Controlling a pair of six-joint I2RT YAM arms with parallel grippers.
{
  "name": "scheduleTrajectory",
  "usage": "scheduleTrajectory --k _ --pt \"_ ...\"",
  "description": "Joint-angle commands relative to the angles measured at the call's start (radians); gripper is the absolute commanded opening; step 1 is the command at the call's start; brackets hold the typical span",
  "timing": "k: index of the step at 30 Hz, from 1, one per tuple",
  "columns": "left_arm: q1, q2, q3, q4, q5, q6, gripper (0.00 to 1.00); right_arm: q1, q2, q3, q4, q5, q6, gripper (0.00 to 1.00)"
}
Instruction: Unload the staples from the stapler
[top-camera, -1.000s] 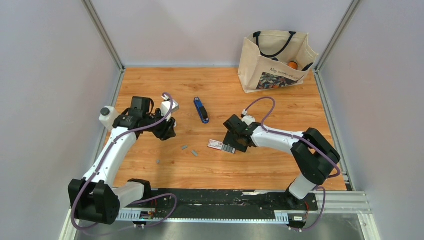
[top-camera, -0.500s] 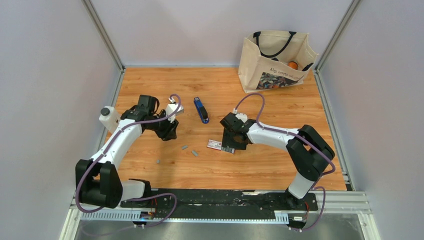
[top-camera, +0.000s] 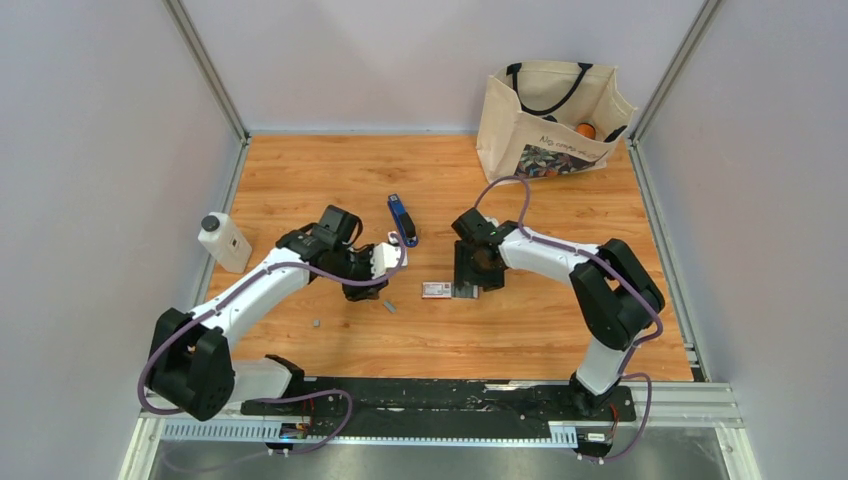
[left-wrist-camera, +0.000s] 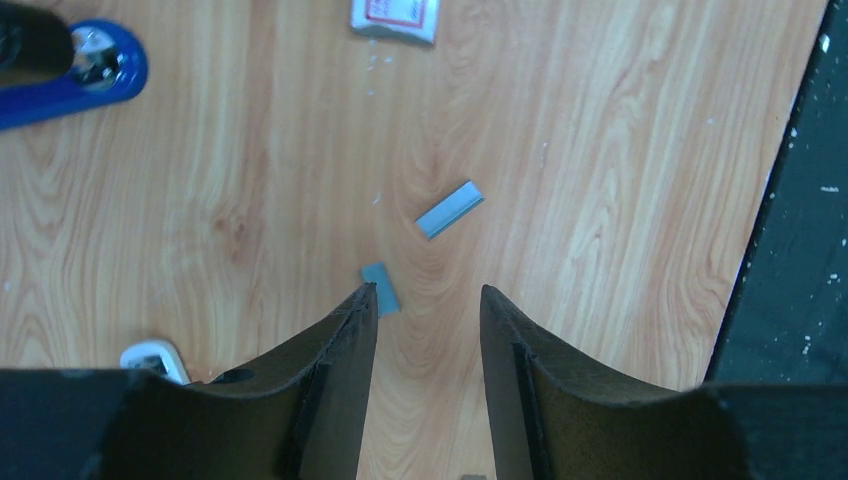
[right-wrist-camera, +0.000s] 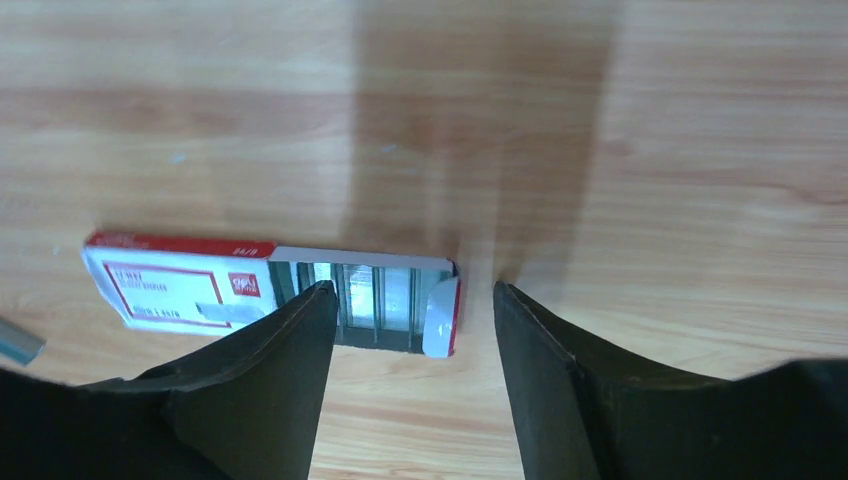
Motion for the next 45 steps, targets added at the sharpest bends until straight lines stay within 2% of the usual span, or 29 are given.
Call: scheduleTrajectory --k 1,6,12,27,32,39,42,45 --pt "-0.048 0.010 -0.015 0.007 0.017 0.141 0.51 -0.093 -0.070 -0.029 -0.037 -0.008 -0.052 0.67" --pt "-0.100 0.032 -0.041 0.028 -0.003 0.206 0.54 -0.110 -0.083 -0.009 -0.043 -0.051 -0.068 0.70" --pt "-0.160 0.093 -0.016 0.054 -0.048 0.231 0.54 -0.108 -0.084 -0.008 0.005 -0.193 -0.055 0.71" --pt "-0.248 0.127 -0.041 0.117 -0.133 0.284 0.54 -0.139 -0.066 0.043 -0.029 -0.141 -0.031 0.75" --pt "-0.280 0.145 -0.048 0.120 -0.181 0.368 0.54 -0.144 -0.095 0.043 -0.061 -0.118 -0.035 0.76" --pt "-0.303 0.182 -0.036 0.018 -0.147 0.626 0.55 -0.213 -0.180 0.003 -0.072 -0.118 -0.048 0.77" --pt "-0.303 0.199 -0.030 -0.033 -0.147 0.695 0.55 -0.237 -0.155 0.001 -0.052 -0.134 -0.051 0.77" --pt "-0.303 0.211 -0.038 -0.030 -0.149 0.703 0.55 -0.239 -0.112 0.012 -0.030 -0.143 -0.045 0.77"
